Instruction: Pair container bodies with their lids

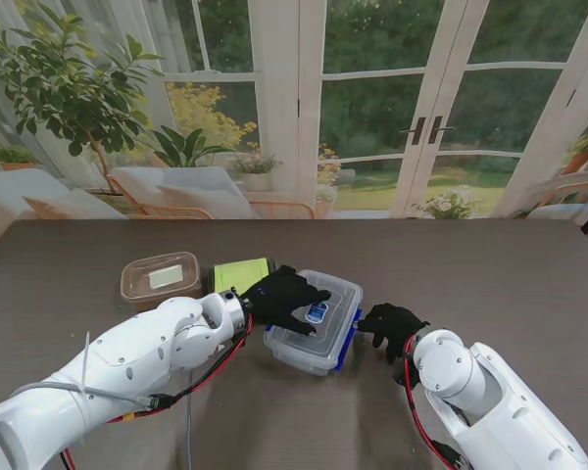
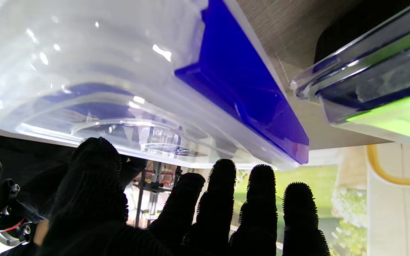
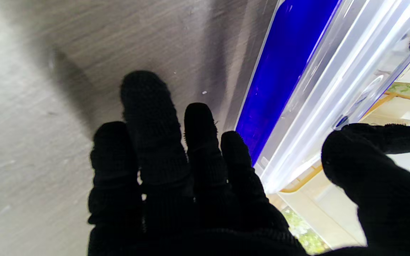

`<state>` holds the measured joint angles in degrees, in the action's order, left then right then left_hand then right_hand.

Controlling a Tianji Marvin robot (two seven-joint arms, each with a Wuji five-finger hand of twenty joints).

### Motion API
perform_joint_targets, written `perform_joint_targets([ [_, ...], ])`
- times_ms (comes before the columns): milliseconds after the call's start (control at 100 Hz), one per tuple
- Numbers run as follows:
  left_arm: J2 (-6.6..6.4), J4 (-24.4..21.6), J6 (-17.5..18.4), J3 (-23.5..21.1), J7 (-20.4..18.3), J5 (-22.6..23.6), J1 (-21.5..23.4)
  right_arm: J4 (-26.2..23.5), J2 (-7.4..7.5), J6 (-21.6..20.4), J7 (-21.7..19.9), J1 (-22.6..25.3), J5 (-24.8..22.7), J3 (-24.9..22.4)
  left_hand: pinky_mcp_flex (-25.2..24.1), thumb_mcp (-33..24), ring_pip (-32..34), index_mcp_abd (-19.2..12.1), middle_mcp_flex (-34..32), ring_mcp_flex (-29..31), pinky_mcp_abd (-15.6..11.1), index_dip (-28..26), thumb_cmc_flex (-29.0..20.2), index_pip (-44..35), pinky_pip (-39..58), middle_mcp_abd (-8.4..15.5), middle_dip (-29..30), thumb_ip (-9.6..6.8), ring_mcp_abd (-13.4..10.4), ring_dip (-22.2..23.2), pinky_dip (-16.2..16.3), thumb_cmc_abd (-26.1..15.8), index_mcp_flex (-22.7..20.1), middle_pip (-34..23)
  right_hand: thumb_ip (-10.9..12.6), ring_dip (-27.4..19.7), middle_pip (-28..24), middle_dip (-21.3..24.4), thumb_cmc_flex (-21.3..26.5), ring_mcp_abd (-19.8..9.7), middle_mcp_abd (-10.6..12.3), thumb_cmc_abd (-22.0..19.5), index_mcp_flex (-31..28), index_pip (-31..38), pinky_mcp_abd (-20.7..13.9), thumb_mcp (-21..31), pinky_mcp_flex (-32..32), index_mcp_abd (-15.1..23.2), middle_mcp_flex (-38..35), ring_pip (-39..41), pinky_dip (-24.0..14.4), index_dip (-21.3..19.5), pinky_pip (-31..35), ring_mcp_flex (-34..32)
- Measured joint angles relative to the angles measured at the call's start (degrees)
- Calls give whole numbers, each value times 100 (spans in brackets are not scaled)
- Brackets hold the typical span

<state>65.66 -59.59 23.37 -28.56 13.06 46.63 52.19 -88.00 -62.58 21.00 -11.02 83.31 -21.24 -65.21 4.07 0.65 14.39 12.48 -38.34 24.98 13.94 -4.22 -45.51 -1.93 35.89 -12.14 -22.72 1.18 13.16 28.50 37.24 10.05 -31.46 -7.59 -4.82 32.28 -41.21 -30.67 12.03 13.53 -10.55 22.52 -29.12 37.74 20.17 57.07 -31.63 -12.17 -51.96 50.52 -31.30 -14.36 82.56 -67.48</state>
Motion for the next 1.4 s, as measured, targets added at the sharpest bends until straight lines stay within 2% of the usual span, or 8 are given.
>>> perform_joint_targets([
  [380,17,106,37,129,-135,-140,-102,246,-39,268,-91,-191,403,196,-67,0,0,3,333,-113,-36,-15,161,-64,0,-21,-136,0,-7,64,-1,-57,-9,75,1,58,-137,-71,-17,-5,-7,0,191,-48,40,-2,-1,-198,-147,279,-127,75,154,-232],
  [720,3,62,19,136,-250,-111,-131,311,-106,523,-53,-247,823,311,-99,0,-6,3,401,-139,-40,-31,188,-94,-71,-24,-159,-26,-7,68,-1,-82,-13,141,4,63,-194,-85,-131,-5,-12,-229,308,-44,69,76,-1,-400,-147,379,-127,75,221,-233],
  [930,-12,35,18,124,-279,-83,-130,387,-155,655,56,-285,1182,314,-102,0,-23,3,402,-139,-70,-34,188,-94,-76,-48,-159,-37,-7,14,-1,-94,-13,177,144,106,-298,-147,-182,-5,-60,-235,409,175,70,107,-1,-227,-139,528,-132,57,334,-233],
  [1010,-19,23,18,121,-294,-83,-128,401,-201,834,154,-293,1579,274,-110,-1,-45,3,402,-139,-71,-34,188,-94,-96,-61,-158,-38,-7,13,-1,-95,-13,198,192,158,-413,-169,-95,-35,-97,-236,453,193,72,143,-1,-216,-136,635,-132,56,593,-233],
  [1100,-19,23,26,120,-297,-83,-129,399,-274,1006,237,-301,1856,202,-138,-1,-54,3,402,-139,-72,-34,188,-94,-143,-61,-155,-38,-7,13,-1,-96,-13,210,324,163,-502,-220,-76,-24,-120,-366,360,177,83,169,53,-456,-136,672,-197,56,533,-233],
  [1190,-19,31,36,128,-296,-87,-135,395,-334,1113,276,-296,1942,146,-139,-1,-60,3,403,-139,-72,-35,188,-94,-144,-77,-150,-38,-7,10,-1,-98,-13,226,299,164,-517,-232,-85,-11,-135,-354,284,162,83,-8,93,-549,-136,708,-269,60,528,-231],
  [1310,-16,49,57,146,-284,-93,-150,360,-449,1320,472,-259,2462,16,-139,-1,-61,3,403,-139,-73,-35,189,-94,-144,-77,-149,-38,-7,10,-1,-99,-13,232,299,164,-587,-293,-85,-2,-159,-354,182,224,85,22,50,-647,-141,715,-269,63,477,-229],
  [1400,-13,69,73,163,-268,-95,-164,321,-515,1429,526,-220,2601,-55,-140,-1,-61,3,403,-139,-73,-35,192,-94,-147,-78,-149,-38,-7,10,-1,-105,-13,233,299,164,-588,-294,-85,13,-202,-354,156,226,85,22,12,-719,-143,719,-271,92,420,-185],
])
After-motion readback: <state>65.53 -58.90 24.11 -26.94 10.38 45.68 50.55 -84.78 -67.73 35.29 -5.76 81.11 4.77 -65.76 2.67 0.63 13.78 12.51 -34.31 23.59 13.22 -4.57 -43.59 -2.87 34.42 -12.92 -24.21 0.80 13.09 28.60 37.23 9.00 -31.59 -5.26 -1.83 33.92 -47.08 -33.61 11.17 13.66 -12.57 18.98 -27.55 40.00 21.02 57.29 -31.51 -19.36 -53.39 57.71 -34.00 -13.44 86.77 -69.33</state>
